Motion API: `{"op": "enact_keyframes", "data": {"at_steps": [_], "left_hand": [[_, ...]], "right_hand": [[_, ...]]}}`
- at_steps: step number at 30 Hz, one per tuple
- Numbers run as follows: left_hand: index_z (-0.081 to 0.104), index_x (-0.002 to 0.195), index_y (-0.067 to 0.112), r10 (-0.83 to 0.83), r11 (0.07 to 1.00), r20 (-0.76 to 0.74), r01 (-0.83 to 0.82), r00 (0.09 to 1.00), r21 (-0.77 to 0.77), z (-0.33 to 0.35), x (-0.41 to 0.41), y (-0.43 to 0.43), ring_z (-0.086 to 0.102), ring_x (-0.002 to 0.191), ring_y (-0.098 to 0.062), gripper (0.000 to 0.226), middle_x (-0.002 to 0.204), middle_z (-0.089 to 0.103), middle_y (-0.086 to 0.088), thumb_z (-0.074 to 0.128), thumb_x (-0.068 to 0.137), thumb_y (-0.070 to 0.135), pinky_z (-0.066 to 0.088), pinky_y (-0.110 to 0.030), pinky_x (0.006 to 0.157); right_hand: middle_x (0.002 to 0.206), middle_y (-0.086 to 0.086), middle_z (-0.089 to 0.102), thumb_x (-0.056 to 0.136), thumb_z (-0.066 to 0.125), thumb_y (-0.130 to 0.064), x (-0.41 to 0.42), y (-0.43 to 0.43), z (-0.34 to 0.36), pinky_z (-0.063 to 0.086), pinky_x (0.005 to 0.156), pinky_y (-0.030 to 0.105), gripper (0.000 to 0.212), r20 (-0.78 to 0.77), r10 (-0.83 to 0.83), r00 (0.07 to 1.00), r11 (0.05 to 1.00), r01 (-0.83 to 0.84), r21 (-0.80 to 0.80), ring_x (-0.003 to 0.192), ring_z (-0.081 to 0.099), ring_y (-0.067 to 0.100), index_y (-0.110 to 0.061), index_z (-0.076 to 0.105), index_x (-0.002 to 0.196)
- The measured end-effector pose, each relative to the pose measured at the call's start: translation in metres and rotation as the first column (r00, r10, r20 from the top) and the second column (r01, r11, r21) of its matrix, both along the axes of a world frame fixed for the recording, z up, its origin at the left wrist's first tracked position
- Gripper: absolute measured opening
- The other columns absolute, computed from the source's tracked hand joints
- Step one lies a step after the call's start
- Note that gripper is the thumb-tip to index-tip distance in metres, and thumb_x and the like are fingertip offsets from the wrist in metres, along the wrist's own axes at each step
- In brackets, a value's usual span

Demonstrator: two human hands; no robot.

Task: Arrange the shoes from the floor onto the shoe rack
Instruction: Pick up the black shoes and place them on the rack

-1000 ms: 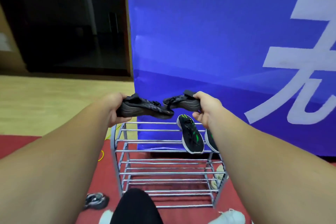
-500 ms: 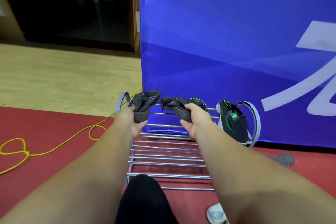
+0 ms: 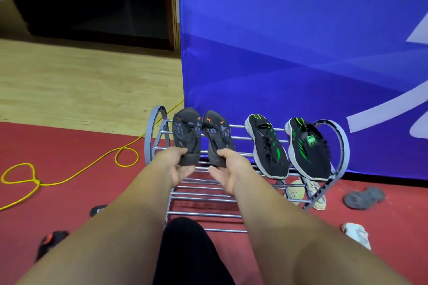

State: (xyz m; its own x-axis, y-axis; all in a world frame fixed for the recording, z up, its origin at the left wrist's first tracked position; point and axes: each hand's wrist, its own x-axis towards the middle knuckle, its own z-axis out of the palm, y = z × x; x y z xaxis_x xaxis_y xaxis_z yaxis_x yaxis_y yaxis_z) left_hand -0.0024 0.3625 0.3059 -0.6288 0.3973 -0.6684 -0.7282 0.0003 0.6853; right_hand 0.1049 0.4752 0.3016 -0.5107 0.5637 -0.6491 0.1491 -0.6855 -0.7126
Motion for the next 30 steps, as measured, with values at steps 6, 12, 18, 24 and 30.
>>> {"op": "enact_keyframes", "data": {"at_steps": [6, 12, 18, 24, 30], "left_hand": [[0.062, 0.124, 0.004, -0.079, 0.993, -0.016, 0.077, 0.997, -0.089, -0.004, -0.006, -0.012, 0.073, 0.082, -0.025, 0.028, 0.111, 0.072, -0.016, 0.058, 0.101, 0.020, 0.058, -0.033, 0.051], [0.059, 0.128, 0.004, -0.135, 0.983, -0.050, 0.127, 0.990, -0.132, -0.002, -0.009, -0.014, 0.072, 0.085, -0.026, 0.029, 0.116, 0.071, -0.019, 0.054, 0.105, 0.020, 0.059, -0.037, 0.057], [0.055, 0.133, 0.003, -0.109, 0.989, -0.064, 0.101, 0.992, -0.110, -0.002, -0.007, -0.019, 0.069, 0.091, -0.028, 0.029, 0.125, 0.067, -0.020, 0.045, 0.107, 0.012, 0.058, -0.041, 0.074], [0.057, 0.131, 0.002, -0.094, 0.993, -0.054, 0.089, 0.994, -0.082, -0.004, 0.000, -0.021, 0.071, 0.101, -0.033, 0.029, 0.119, 0.070, -0.021, 0.046, 0.106, 0.012, 0.059, -0.046, 0.084], [0.057, 0.129, 0.000, -0.117, 0.989, -0.035, 0.113, 0.993, -0.098, 0.005, 0.003, -0.021, 0.072, 0.103, -0.032, 0.027, 0.118, 0.071, -0.022, 0.045, 0.107, 0.010, 0.063, -0.041, 0.062]], "right_hand": [[0.110, 0.023, 0.069, 0.090, 0.074, -0.027, 0.006, 0.000, -0.003, 0.065, 0.062, 0.038, 0.046, 0.037, 0.091, 0.995, 0.996, -0.090, -0.028, 0.086, 0.075, 0.033, -0.007, 0.060, 0.129], [0.105, 0.016, 0.075, 0.093, 0.071, -0.023, 0.010, -0.001, 0.004, 0.065, 0.072, 0.037, 0.040, -0.031, -0.049, 0.998, 0.999, 0.049, -0.010, 0.083, 0.078, 0.030, -0.005, 0.062, 0.128], [0.104, 0.013, 0.075, 0.094, 0.070, -0.016, 0.015, -0.013, 0.005, 0.065, 0.072, 0.036, 0.043, -0.036, -0.112, 0.993, 0.993, 0.111, -0.030, 0.077, 0.079, 0.025, -0.006, 0.057, 0.133], [0.110, 0.016, 0.072, 0.094, 0.072, -0.016, 0.018, -0.018, 0.001, 0.065, 0.069, 0.036, 0.046, -0.004, -0.073, 0.997, 0.997, 0.073, -0.033, 0.083, 0.077, 0.030, -0.004, 0.056, 0.136], [0.107, 0.022, 0.070, 0.095, 0.070, -0.021, 0.021, -0.012, -0.004, 0.065, 0.078, 0.041, 0.043, 0.035, 0.014, 0.999, 1.000, -0.013, -0.025, 0.090, 0.074, 0.032, -0.004, 0.057, 0.133]]}}
